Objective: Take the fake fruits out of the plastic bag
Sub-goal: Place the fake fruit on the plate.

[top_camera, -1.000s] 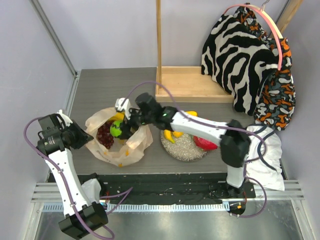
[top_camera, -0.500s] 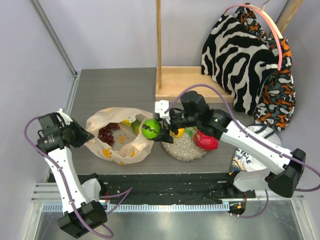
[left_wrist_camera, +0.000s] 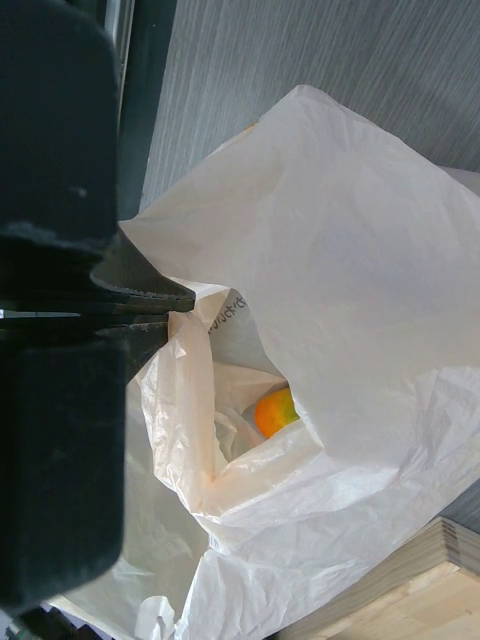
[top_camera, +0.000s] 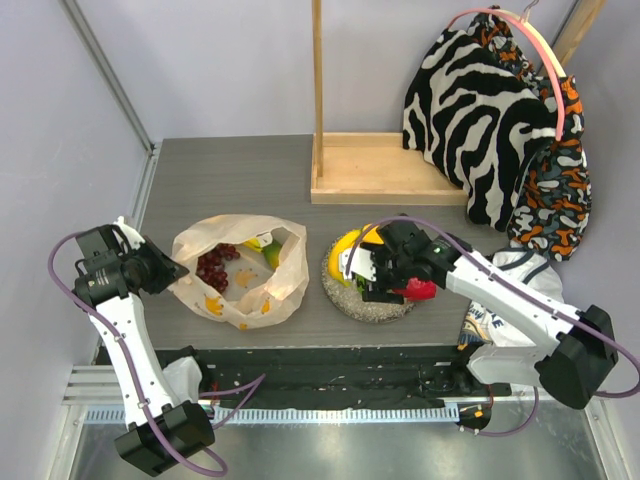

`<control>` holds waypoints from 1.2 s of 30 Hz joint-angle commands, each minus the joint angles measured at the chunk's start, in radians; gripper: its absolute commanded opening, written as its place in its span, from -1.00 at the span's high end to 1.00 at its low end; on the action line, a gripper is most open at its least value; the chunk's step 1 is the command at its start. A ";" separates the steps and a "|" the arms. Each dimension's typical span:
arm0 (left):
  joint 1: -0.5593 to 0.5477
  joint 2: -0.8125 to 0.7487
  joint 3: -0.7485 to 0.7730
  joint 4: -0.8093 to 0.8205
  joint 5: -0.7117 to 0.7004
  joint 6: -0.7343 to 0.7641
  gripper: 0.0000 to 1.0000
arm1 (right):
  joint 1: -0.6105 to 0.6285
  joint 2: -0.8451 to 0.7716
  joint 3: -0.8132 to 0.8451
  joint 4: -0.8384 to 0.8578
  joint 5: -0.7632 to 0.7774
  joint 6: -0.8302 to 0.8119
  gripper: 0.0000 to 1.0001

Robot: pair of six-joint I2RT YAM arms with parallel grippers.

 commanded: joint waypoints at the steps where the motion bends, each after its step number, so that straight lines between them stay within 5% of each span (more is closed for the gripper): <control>1: 0.008 -0.005 0.002 0.022 0.028 -0.004 1.00 | -0.005 0.041 -0.020 0.035 0.114 -0.047 -0.09; 18: 0.008 -0.011 0.004 0.006 0.023 0.006 1.00 | -0.008 0.210 -0.045 0.212 0.235 -0.058 -0.28; 22: 0.010 -0.008 0.001 0.011 0.028 0.004 1.00 | -0.008 0.225 -0.052 0.219 0.304 -0.052 -0.49; 25: 0.011 -0.004 0.001 0.011 0.028 0.004 1.00 | -0.008 0.201 -0.046 0.220 0.301 -0.035 -0.99; 36: 0.013 0.016 -0.018 0.017 0.032 0.010 1.00 | -0.008 0.133 0.299 -0.017 0.085 0.091 -0.99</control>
